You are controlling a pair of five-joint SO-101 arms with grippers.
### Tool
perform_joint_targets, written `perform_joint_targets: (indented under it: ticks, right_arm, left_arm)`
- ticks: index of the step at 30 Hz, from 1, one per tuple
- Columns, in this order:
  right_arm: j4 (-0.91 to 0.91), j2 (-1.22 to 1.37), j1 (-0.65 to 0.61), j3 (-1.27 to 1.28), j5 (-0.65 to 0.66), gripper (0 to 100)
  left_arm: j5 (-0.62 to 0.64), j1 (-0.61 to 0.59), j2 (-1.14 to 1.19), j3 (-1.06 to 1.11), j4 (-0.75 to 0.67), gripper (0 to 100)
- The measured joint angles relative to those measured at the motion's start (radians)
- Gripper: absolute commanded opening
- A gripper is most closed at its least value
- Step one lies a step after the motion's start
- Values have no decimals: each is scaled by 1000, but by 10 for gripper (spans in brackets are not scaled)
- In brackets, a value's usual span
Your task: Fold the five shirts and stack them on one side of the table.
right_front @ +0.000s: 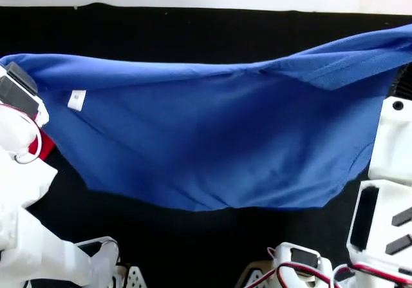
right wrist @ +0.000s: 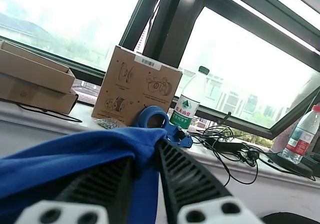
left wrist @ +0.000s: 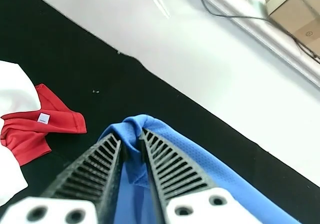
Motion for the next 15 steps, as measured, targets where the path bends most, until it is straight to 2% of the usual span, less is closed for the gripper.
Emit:
perform_joint_targets:
  ticks: [9, 15]
  right_arm:
    - [0, -173, 3, -5, 0, 5]
    - [0, -195, 3, -6, 0, 5]
  left_arm:
    - [0, -2, -207, -5, 6, 8]
    - [0, -2, -235, -5, 6, 8]
